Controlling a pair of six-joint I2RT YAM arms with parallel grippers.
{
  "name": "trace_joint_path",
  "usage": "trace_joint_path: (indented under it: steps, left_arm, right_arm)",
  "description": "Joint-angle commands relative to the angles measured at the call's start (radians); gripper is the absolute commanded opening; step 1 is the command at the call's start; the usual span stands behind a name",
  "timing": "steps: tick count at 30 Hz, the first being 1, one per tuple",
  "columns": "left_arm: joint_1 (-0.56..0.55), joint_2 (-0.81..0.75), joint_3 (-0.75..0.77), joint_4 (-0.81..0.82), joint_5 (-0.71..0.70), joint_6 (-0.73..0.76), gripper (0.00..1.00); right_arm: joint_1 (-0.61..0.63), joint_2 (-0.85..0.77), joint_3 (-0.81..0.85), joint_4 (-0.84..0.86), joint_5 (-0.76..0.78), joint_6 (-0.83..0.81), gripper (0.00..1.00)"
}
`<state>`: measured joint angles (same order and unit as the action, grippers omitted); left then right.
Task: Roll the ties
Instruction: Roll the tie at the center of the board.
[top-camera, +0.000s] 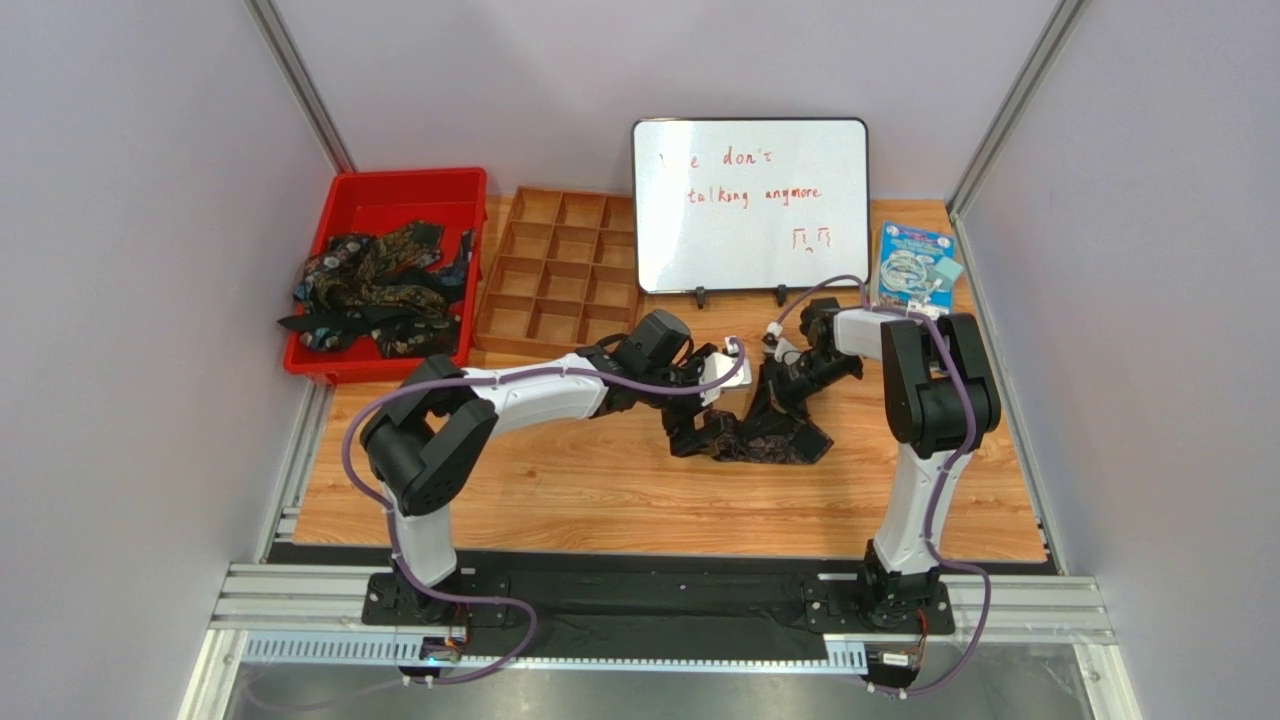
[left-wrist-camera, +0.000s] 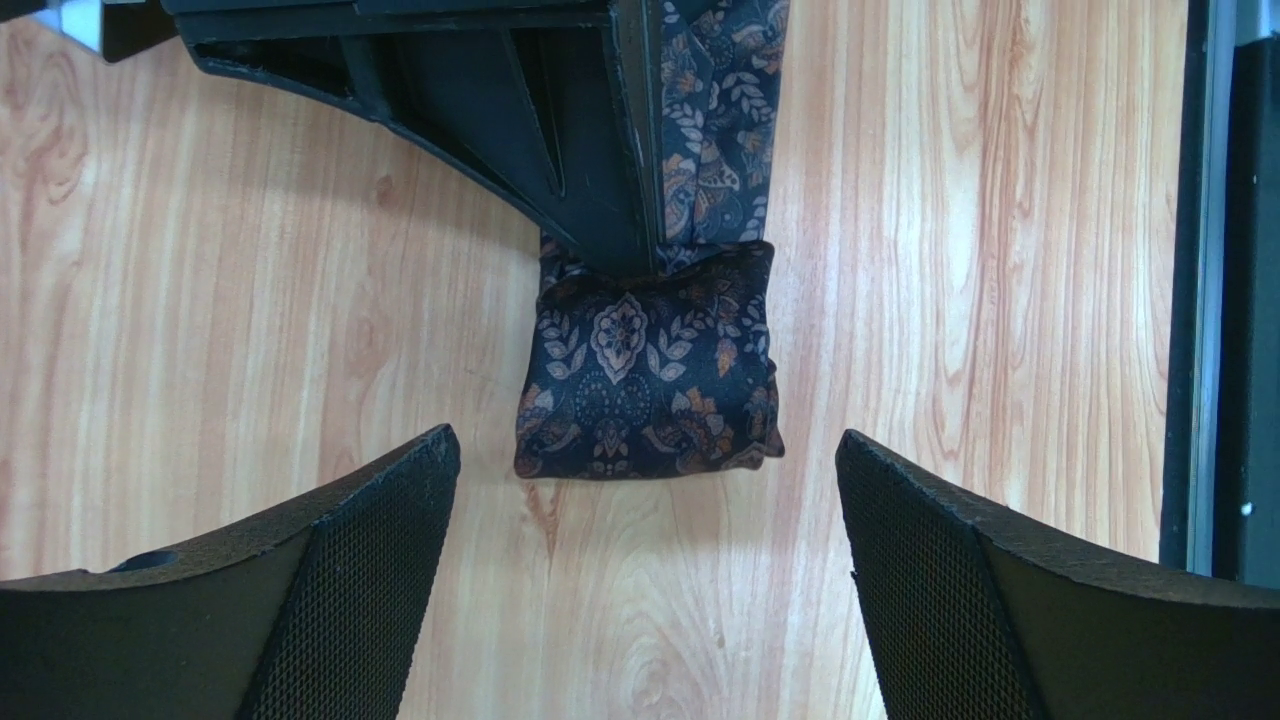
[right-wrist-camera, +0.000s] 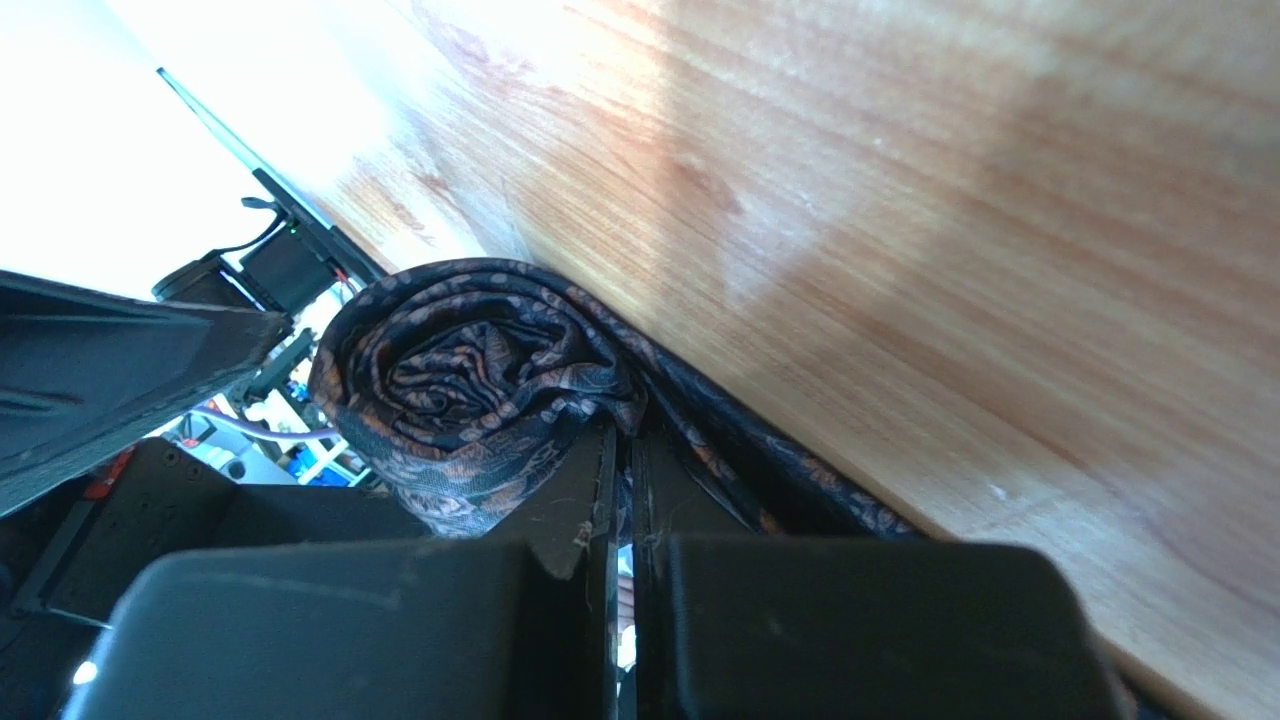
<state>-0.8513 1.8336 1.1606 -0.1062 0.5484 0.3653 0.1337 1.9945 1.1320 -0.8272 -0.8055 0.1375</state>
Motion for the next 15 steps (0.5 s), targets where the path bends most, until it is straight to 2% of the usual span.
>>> trace_joint_path:
  steps: [1,6,7,9,10,12,13,15]
  left_arm:
    - [-0.003,0.062,0.036,0.069,0.042,-0.08,1.0]
    - [-0.011,0.115,0.042,0.102,0.038,-0.068,0.97]
    - [-0.017,0.128,0.047,0.102,0.033,-0.051,0.88]
    - [-0.026,0.141,0.054,0.099,0.009,-0.019,0.81]
    - [-0.04,0.147,0.059,0.094,-0.002,-0.005,0.72]
    - [-0.055,0.148,0.062,0.085,-0.048,0.027,0.61]
    - [-0.063,0.147,0.063,0.085,-0.062,0.027,0.51]
    - [-0.066,0.147,0.059,0.074,-0.082,0.021,0.47]
  right_arm:
    - [0.0,0.012,-0.02,0.089,0.175,-0.05,0.0]
    - [-0.002,0.015,-0.021,0.099,0.2,-0.058,0.0]
    - [-0.002,0.015,-0.021,0.103,0.201,-0.059,0.0]
    - [0.0,0.013,-0.021,0.109,0.19,-0.061,0.0]
    - [0.001,0.013,-0.018,0.109,0.184,-0.059,0.0]
    - [0.0,0.009,-0.012,0.105,0.164,-0.059,0.0]
    - [0.0,0.006,-0.014,0.106,0.161,-0.058,0.0]
    - [0.004,-0.01,-0.018,0.105,0.154,-0.055,0.0]
